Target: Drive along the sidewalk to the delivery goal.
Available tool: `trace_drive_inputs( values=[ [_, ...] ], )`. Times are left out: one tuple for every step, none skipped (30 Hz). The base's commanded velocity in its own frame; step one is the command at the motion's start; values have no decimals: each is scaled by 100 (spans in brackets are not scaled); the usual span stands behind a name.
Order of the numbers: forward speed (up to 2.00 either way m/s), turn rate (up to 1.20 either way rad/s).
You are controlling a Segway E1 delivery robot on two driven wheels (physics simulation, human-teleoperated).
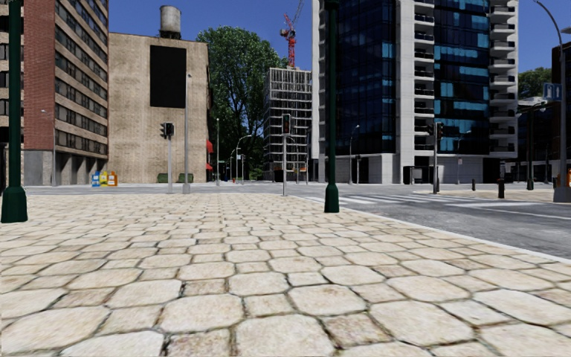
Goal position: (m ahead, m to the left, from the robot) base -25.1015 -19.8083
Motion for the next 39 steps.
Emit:
trace_drive_inputs(
  values=[
    [200,0],
    [200,0],
    [200,0],
    [200,0],
    [200,0],
    [200,0],
    [200,0],
    [200,0],
    [200,0],
    [200,0],
    [200,0],
    [200,0],
    [200,0],
    [200,0],
    [200,0],
    [200,0],
    [200,0],
    [200,0],
    [200,0],
    [200,0],
    [200,0],
    [200,0],
    [200,0],
    [200,0],
    [200,0],
    [200,0],
    [200,0],
    [200,0],
    [200,0],
    [200,0],
    [200,0],
    [200,0],
    [200,0],
    [200,0],
    [200,0],
    [200,0],
    [200,0],
    [200,0],
    [200,0]
  ],
)
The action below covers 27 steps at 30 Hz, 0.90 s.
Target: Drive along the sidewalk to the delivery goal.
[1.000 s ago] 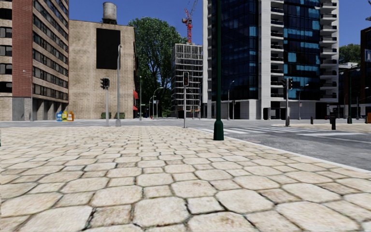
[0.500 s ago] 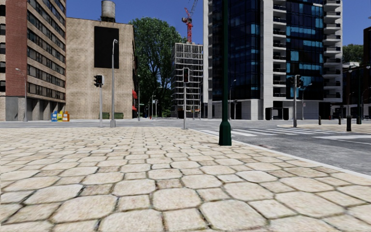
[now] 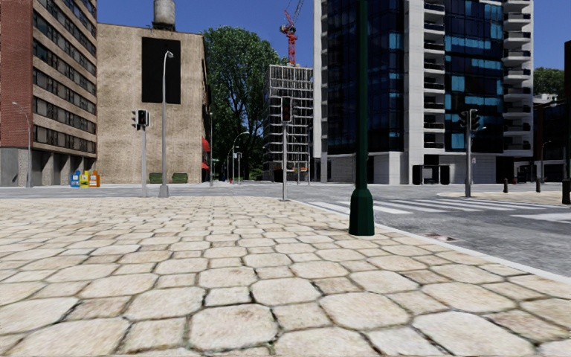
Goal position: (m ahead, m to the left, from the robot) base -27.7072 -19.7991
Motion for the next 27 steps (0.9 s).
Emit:
trace_drive_inputs(
  values=[
    [200,0],
    [200,0],
    [200,0],
    [200,0],
    [200,0],
    [200,0],
    [200,0],
    [200,0],
    [200,0],
    [200,0],
    [200,0],
    [200,0],
    [200,0],
    [200,0],
    [200,0],
    [200,0],
    [200,0],
    [200,0],
    [200,0],
    [200,0],
    [200,0],
    [200,0],
    [200,0],
    [200,0],
    [200,0],
    [200,0],
    [200,0]
  ],
)
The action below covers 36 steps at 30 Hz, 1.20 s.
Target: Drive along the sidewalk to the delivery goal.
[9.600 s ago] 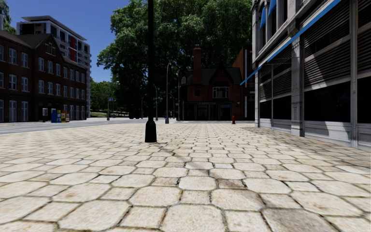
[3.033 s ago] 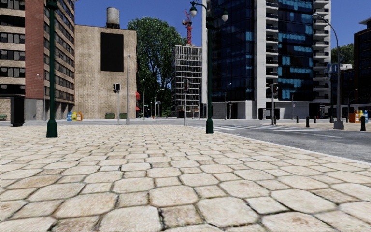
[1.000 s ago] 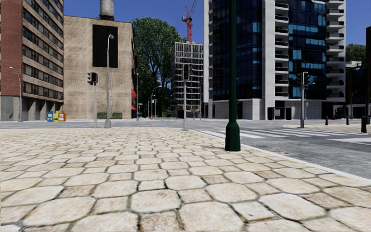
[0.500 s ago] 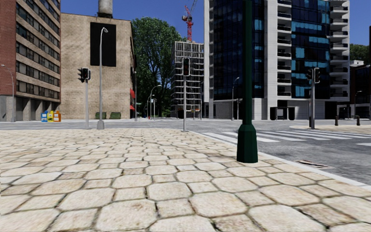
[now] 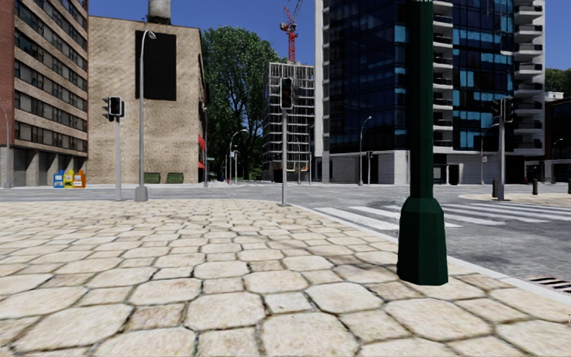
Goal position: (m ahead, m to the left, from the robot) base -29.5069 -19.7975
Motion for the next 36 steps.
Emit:
trace_drive_inputs(
  values=[
    [200,0],
    [200,0],
    [200,0],
    [200,0],
    [200,0],
    [200,0],
    [200,0],
    [200,0],
    [200,0],
    [200,0],
    [200,0],
    [200,0],
    [200,0],
    [200,0],
    [200,0],
    [200,0],
    [200,0],
    [200,0],
    [200,0],
    [200,0],
    [200,0],
    [200,0],
    [200,-10],
    [200,-19],
    [200,-19],
    [200,-26],
    [200,-32],
    [200,-37],
    [200,-37],
    [200,-40],
    [200,-41],
    [200,-42],
    [200,-42],
    [200,-42],
    [200,-42],
    [200,-43]
  ],
)
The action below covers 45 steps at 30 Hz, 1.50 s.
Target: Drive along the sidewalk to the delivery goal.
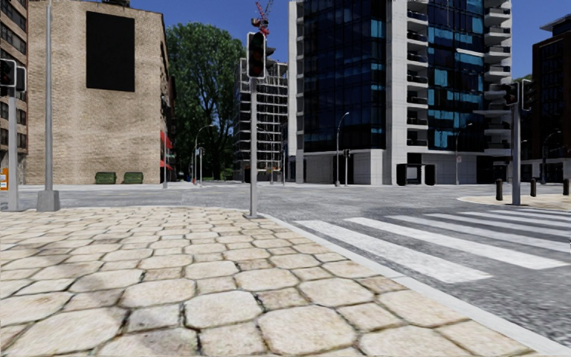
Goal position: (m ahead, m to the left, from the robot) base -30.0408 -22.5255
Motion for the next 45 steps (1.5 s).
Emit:
trace_drive_inputs(
  values=[
    [200,-43],
    [200,-44],
    [200,-45],
    [200,-45],
    [200,-45],
    [200,-45],
    [200,-46],
    [200,-49],
    [200,-53],
    [200,-53],
    [200,-56],
    [200,-59],
    [200,-60],
    [200,-60],
    [200,-61],
    [200,-61],
    [200,-61],
    [200,-61],
    [200,-63],
    [200,-65],
    [200,-65],
    [200,-65],
    [200,-66],
    [200,-66],
    [200,-66],
    [200,-66],
    [200,-66],
    [200,-66],
    [200,-66],
    [200,-66],
    [197,-66],
    [191,-66],
    [189,-66],
    [189,-66],
    [188,-66],
    [187,-66],
    [187,-66],
    [187,-66],
    [187,-66],
    [187,-66],
    [187,-66],
    [187,-66],
    [187,-66],
    [187,-66],
    [186,-66]
  ],
)
